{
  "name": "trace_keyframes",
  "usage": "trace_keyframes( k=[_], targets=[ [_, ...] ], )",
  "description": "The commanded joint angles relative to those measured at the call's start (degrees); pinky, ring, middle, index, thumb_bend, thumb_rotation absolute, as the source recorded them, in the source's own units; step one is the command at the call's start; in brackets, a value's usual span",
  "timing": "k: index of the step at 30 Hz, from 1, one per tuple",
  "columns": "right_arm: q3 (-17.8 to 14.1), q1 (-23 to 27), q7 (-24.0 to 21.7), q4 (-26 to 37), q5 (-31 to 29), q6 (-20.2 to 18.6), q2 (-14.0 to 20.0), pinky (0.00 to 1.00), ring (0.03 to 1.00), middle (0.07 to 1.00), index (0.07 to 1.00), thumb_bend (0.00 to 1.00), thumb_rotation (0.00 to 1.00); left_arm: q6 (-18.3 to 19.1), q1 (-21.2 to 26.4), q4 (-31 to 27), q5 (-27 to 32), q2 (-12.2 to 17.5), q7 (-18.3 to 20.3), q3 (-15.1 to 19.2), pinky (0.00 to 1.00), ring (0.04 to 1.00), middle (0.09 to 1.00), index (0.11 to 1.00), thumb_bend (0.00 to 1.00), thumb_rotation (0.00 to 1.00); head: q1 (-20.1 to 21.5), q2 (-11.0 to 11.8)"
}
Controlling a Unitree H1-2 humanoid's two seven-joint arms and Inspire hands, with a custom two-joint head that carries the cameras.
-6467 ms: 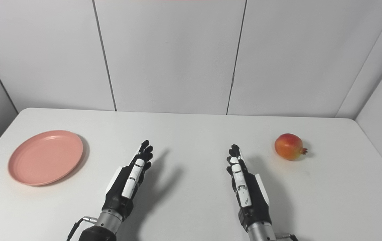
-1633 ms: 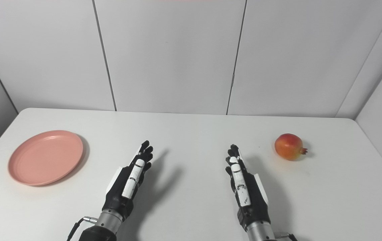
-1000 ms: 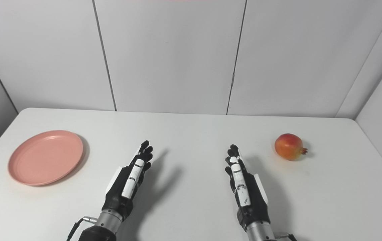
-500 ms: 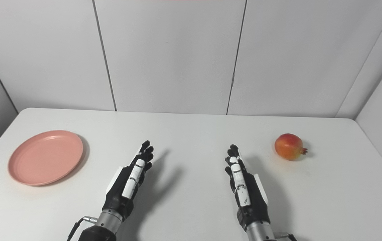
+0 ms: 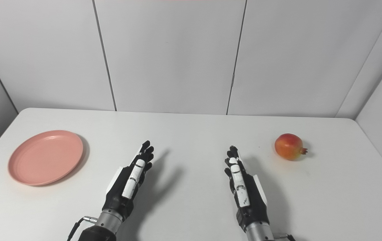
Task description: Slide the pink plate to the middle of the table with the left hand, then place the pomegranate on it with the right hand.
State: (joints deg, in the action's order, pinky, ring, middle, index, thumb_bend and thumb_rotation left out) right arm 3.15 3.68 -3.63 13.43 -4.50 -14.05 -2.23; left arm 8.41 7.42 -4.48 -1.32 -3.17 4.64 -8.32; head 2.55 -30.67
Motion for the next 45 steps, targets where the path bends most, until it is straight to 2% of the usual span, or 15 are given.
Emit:
trace_keyframes(
  k=[1, 10, 32, 45],
  targets=[
    [0.1, 1.7, -0.2, 1.2, -0.2, 2.8, -0.1, 1.0, 0.994, 1.0, 1.0, 0.31, 1.0, -0.9, 1.8, -1.2, 0.3, -0.7, 0.1, -0.1, 1.0, 1.0, 1.0, 1.0, 0.45, 1.0, 0.0, 0.0],
    [0.0, 1.7, -0.1, 1.1, -0.3, 2.6, -0.3, 1.0, 0.993, 1.0, 1.0, 0.32, 1.0, -0.3, 1.8, -1.5, 0.0, -0.7, 0.0, -0.2, 1.0, 1.0, 1.0, 1.0, 0.45, 1.0, -0.1, -0.1],
    [-0.1, 1.8, -0.2, 0.8, -0.2, 3.0, -0.2, 1.0, 0.992, 1.0, 1.0, 0.31, 1.0, -1.5, 1.9, -0.8, 0.1, -0.6, 0.2, -0.2, 1.0, 1.0, 1.0, 1.0, 0.47, 1.0, -0.1, -0.1],
    [0.0, 1.8, -0.2, 1.0, -0.2, 2.6, -0.2, 1.0, 0.991, 1.0, 1.0, 0.31, 1.0, -0.7, 1.8, -1.3, 0.2, -0.7, 0.0, -0.2, 1.0, 1.0, 1.0, 1.0, 0.46, 1.0, -0.1, -0.1]
  ],
)
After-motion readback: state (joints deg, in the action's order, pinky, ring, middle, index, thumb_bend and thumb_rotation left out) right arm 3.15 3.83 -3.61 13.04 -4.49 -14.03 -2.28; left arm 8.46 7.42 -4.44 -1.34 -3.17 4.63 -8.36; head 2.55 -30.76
